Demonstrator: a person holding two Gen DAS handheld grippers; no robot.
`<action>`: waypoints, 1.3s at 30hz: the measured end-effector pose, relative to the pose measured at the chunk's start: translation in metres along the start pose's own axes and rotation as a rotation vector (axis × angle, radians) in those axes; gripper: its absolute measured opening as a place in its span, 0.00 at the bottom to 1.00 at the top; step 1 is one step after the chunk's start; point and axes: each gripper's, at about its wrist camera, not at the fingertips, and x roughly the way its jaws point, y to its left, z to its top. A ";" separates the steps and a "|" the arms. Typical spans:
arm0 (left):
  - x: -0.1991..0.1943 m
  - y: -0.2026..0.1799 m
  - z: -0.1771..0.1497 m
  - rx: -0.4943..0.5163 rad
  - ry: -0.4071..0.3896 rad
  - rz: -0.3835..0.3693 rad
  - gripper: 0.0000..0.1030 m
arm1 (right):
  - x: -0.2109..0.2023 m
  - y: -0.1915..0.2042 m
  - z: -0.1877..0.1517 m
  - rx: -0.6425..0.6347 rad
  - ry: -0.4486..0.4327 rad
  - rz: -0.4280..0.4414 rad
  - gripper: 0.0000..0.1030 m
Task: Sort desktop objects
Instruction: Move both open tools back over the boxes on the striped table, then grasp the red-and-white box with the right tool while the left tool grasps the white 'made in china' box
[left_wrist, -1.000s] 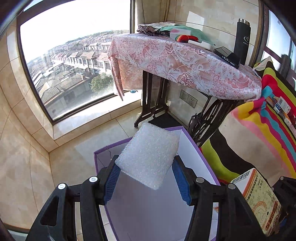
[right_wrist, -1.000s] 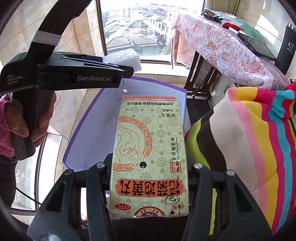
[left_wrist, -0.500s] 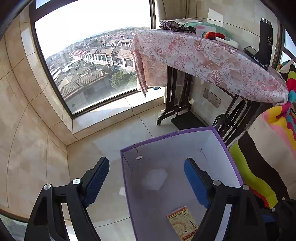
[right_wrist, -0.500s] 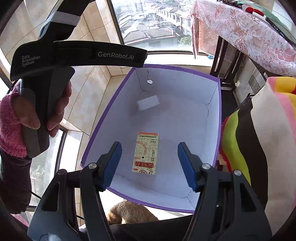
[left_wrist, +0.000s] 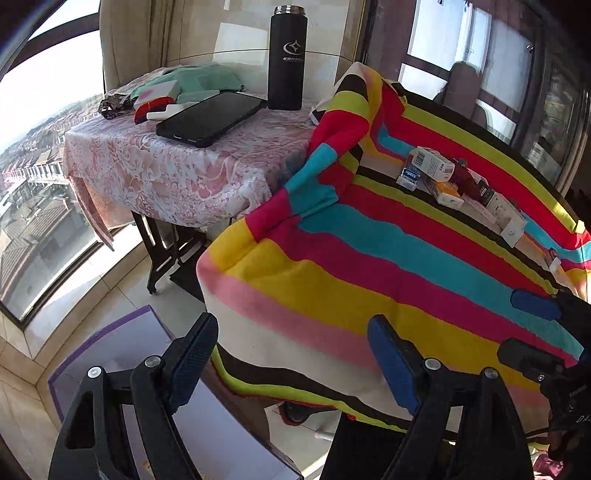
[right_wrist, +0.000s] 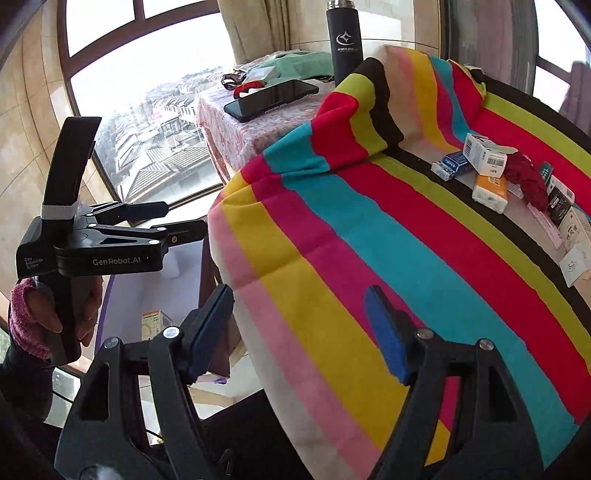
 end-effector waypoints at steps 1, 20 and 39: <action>0.007 -0.022 0.007 0.035 0.001 -0.041 0.81 | -0.010 -0.025 -0.002 0.048 -0.017 -0.038 0.77; 0.170 -0.332 0.078 0.391 0.144 -0.285 0.82 | -0.124 -0.406 -0.087 0.767 -0.080 -0.583 0.78; 0.194 -0.385 0.094 0.502 0.096 -0.231 0.45 | -0.098 -0.456 -0.078 0.783 -0.017 -0.743 0.30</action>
